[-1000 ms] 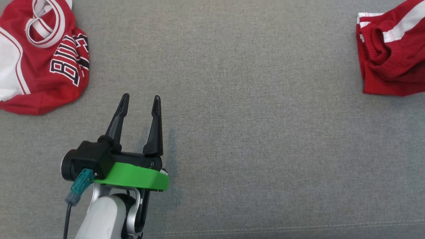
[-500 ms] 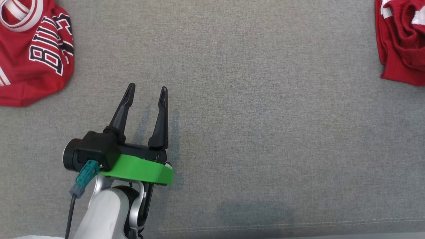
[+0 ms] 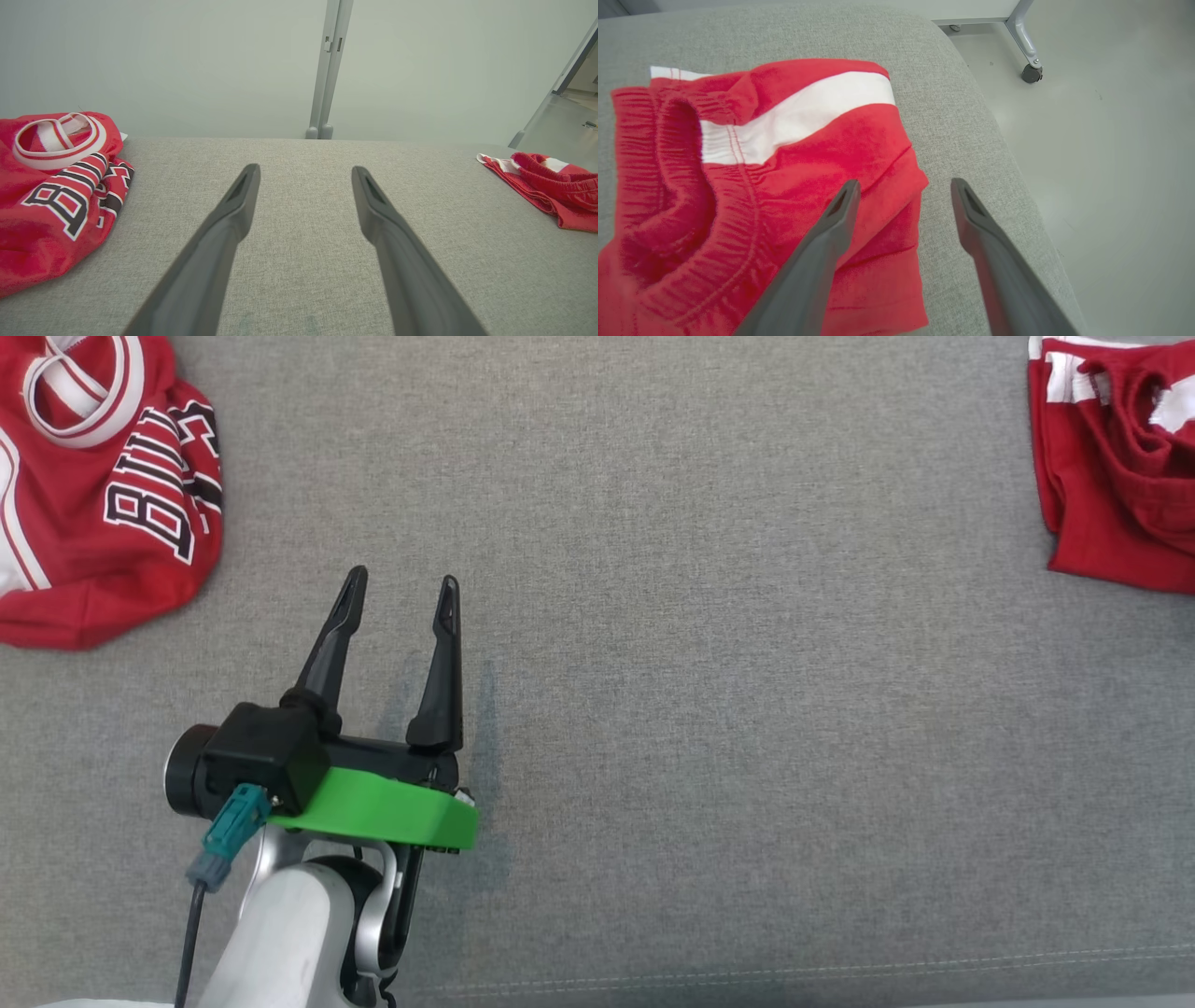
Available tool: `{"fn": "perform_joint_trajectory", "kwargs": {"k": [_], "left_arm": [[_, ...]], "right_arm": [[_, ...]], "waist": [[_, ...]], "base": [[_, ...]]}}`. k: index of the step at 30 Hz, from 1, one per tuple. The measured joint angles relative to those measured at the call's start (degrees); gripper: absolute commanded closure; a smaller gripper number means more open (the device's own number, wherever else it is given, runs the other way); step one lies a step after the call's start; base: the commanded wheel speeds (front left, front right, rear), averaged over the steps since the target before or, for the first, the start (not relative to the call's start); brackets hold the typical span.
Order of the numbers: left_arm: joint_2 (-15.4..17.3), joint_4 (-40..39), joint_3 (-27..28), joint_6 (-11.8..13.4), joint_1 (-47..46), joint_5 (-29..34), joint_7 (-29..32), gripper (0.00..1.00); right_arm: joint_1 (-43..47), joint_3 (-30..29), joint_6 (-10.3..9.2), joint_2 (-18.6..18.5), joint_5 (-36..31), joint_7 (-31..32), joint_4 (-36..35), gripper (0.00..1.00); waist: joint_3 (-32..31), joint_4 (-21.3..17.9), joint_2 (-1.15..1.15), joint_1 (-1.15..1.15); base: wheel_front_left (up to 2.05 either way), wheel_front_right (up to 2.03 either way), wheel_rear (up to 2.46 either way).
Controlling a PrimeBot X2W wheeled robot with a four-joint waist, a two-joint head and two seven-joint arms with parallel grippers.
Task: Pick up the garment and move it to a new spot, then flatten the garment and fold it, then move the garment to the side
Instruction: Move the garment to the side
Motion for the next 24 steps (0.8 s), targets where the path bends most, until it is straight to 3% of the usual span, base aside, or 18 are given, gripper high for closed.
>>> {"fn": "perform_joint_trajectory", "kwargs": {"k": [10,24], "left_arm": [[0.0,0.8,0.6,0.0,0.1,-0.2,-0.1,0.0],[0.0,6.1,4.1,0.0,2.0,-2.9,-1.6,0.0]], "right_arm": [[-0.4,-0.8,0.16,3.3,0.4,-7.2,-1.9,0.0],[-0.7,2.4,4.66,10.5,-1.5,-18.8,-9.2,0.0]], "waist": [[-3.5,-1.8,0.0,0.0],[-11.8,-4.6,0.0,0.0]], "base": [[0.0,0.0,0.0],[0.0,0.0,0.0]]}}
